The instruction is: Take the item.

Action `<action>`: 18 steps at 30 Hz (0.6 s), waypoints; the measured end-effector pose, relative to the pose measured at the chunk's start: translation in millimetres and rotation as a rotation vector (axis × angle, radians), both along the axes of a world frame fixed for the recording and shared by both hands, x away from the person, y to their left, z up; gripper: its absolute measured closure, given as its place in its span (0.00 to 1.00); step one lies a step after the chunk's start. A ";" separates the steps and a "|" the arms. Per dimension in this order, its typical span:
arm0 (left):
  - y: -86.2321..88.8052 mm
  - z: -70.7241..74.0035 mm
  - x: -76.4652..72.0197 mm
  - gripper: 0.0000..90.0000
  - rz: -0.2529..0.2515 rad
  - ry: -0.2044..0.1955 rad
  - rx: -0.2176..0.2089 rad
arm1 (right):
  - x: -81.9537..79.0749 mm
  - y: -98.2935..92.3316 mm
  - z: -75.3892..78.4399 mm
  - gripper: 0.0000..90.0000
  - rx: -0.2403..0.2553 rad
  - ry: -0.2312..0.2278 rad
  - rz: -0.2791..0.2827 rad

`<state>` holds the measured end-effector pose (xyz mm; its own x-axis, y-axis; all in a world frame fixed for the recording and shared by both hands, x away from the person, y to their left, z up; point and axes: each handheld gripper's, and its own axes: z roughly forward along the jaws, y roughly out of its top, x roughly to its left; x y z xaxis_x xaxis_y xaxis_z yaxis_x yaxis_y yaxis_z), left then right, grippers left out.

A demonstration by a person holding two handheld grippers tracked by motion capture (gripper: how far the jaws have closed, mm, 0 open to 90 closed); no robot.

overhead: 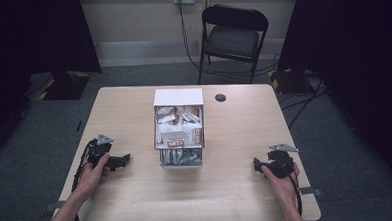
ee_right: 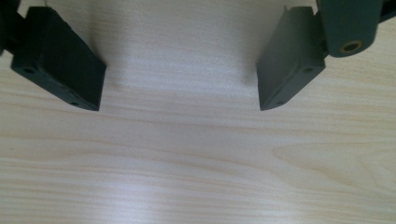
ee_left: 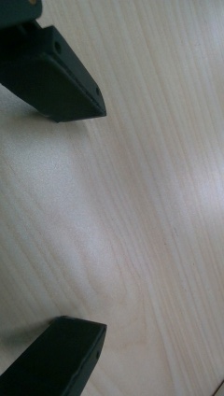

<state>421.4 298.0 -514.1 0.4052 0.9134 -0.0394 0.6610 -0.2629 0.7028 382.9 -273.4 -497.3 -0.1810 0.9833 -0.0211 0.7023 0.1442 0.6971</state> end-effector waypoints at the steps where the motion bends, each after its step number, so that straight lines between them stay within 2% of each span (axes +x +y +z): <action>1: 0.0 0.0 0.0 0.00 0.001 0.000 0.000 | 0.0 0.0 0.0 0.19 0.000 0.000 0.000; 6: 0.0 0.0 0.0 0.00 0.001 0.000 0.000 | -0.1 1.9 6.3 0.21 0.018 -0.012 0.004; 16: -0.1 0.0 0.0 0.00 0.001 0.000 -0.001 | -1.1 8.6 15.5 0.27 0.021 -0.024 0.031; 18: 0.0 0.0 0.0 0.00 0.000 0.000 -0.001 | -2.3 9.5 17.7 0.31 0.026 -0.032 0.041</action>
<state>421.4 298.1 -514.1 0.4055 0.9132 -0.0398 0.6607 -0.2627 0.7032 380.7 -263.9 -479.6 -0.2210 0.9753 -0.0019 0.6734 0.1540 0.7231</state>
